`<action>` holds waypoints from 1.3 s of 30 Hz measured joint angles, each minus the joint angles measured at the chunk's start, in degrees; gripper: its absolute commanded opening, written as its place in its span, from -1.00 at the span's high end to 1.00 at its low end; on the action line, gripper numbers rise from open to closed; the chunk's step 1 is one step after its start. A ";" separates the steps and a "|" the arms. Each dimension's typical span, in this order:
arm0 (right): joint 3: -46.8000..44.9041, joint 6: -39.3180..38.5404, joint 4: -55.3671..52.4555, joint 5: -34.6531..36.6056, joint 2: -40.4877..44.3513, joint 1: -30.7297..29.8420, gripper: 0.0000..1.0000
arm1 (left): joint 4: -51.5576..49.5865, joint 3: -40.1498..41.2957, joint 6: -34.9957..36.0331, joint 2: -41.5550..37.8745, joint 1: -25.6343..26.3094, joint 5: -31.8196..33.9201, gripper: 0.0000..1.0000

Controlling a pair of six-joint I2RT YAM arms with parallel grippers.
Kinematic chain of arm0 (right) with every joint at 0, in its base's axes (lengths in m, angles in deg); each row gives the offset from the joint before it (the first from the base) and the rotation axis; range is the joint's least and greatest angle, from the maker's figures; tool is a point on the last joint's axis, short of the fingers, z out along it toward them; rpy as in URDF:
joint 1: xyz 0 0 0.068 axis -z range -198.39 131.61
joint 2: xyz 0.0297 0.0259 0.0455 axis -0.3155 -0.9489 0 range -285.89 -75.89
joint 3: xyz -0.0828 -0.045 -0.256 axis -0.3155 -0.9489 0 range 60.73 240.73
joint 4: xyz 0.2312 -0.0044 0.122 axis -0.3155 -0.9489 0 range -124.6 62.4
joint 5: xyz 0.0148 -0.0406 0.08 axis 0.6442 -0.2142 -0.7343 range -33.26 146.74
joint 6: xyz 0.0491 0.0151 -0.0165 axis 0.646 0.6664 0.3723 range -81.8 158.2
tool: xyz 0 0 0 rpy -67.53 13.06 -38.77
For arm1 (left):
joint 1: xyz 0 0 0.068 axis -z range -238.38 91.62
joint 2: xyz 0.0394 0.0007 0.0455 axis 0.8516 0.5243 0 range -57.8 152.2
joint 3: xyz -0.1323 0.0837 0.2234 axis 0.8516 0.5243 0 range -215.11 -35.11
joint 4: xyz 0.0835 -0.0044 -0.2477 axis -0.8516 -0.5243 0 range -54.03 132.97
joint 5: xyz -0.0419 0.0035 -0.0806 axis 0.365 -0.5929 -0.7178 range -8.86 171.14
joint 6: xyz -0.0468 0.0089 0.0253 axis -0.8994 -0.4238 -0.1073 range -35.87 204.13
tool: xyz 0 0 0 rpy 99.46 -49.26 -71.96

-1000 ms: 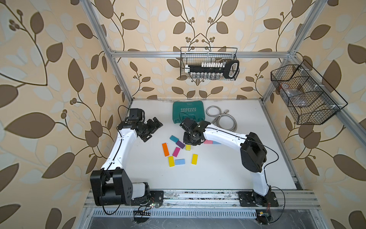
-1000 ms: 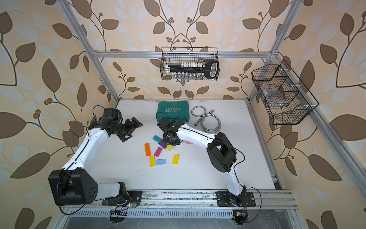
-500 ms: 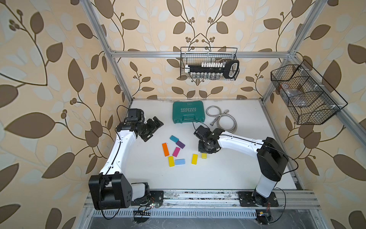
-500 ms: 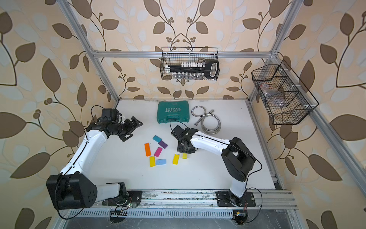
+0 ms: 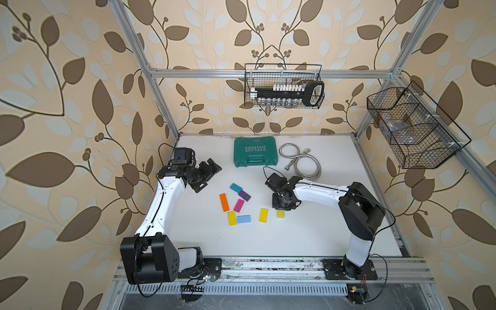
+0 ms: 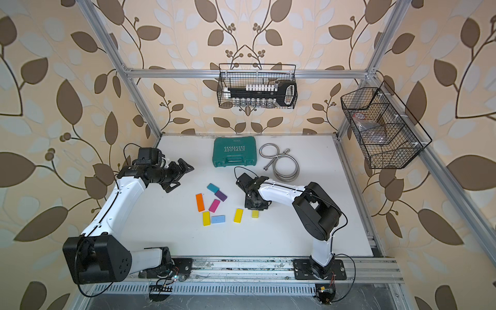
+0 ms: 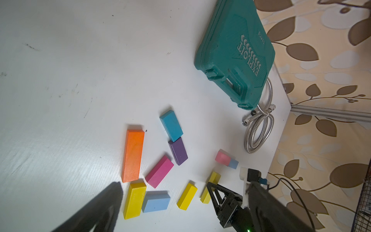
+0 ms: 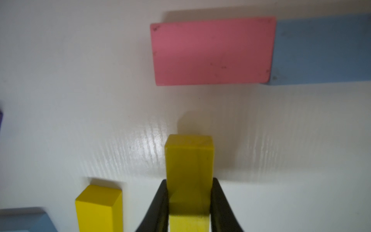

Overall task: Assemble the letter c with building blocks
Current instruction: Assemble the building block at the center of the board.

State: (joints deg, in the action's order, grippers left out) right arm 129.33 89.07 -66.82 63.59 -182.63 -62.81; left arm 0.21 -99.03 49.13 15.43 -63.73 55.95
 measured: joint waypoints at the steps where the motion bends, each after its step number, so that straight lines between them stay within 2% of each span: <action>1: -0.09 -0.04 0.09 -0.02 -0.37 0.15 0.34 | 0.02 0.07 -0.02 0.00 0.00 0.00 -0.98; 3: -0.15 -0.39 0.42 -0.07 -0.61 0.33 -0.04 | 0.07 0.20 -0.04 0.00 0.00 0.00 -0.98; 5: -0.17 -0.87 0.72 0.00 -0.66 0.42 -0.24 | 0.04 0.37 -0.09 0.00 0.00 0.00 -0.97; 6: -0.28 -1.29 0.98 0.04 -0.52 0.44 -0.31 | 0.04 0.44 -0.09 0.00 0.00 0.00 -0.98; 11: -4.50 -2.03 1.73 -0.20 4.04 0.20 -0.39 | 0.07 0.52 -0.15 0.00 0.00 -0.02 -0.98; 16: -8.04 -2.05 1.44 -0.17 11.50 -1.44 -0.39 | 0.11 0.52 -0.63 0.00 0.00 -0.22 -0.98; 19: -9.84 -1.25 1.77 -0.22 12.90 -2.05 -0.37 | 0.13 0.55 -1.11 0.00 0.00 -0.31 -0.98; 29: -7.02 0.07 1.77 -0.20 6.47 -2.05 -0.26 | 0.57 1.49 -1.46 -0.09 0.00 -0.37 -0.97; 39: -4.31 -0.11 1.88 -0.17 2.45 -1.73 0.14 | 0.57 1.49 -1.49 -0.48 0.00 -0.39 -0.97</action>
State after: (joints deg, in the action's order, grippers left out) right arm 125.03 88.96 -64.94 63.42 -180.18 -64.54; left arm 0.78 -97.54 47.64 14.95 -63.73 55.55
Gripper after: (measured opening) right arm 0.461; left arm 0.988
